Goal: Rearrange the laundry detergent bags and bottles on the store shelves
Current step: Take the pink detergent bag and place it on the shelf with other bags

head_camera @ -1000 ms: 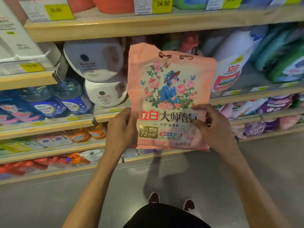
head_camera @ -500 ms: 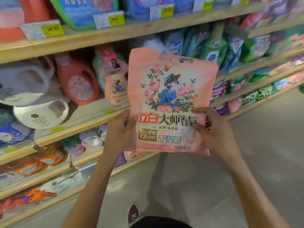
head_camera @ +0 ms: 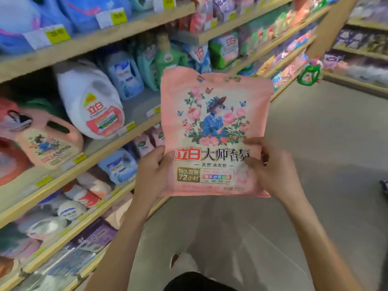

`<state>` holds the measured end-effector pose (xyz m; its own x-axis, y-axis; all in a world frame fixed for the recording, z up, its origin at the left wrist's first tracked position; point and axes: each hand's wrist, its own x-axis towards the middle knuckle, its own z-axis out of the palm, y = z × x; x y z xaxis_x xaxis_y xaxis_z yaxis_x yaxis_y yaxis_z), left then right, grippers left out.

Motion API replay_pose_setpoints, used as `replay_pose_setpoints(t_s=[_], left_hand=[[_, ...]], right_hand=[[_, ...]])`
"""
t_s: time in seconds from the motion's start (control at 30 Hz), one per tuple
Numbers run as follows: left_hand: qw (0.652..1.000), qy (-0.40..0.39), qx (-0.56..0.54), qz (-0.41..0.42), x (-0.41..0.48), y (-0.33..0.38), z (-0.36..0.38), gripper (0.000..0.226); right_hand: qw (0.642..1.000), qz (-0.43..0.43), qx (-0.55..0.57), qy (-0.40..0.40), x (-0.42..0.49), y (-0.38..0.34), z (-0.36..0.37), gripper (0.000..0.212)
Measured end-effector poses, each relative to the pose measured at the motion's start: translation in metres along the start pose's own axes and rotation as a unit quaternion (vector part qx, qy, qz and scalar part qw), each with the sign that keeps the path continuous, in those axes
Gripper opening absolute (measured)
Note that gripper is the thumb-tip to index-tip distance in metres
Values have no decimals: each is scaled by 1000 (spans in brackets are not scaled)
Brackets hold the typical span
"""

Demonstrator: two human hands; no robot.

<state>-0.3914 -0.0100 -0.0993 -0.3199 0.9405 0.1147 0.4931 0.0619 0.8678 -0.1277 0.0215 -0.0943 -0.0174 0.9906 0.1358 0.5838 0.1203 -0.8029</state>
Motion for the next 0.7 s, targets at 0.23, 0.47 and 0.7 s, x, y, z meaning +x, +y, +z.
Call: replay_pose_setpoints(t_s=[0.23,0.47,0.7], left_hand=[[994,-100,-38,26,23,51,94,22],[987,-134,-70,63,59,82,188,39],[981,-143,-123,47,111,126,281,33]], right_hand=[[989,71,44,120,-4,63,-63,39],[969,98,106,203,38,121,-117,38],[969,87,125,195,111,166,-188,33]])
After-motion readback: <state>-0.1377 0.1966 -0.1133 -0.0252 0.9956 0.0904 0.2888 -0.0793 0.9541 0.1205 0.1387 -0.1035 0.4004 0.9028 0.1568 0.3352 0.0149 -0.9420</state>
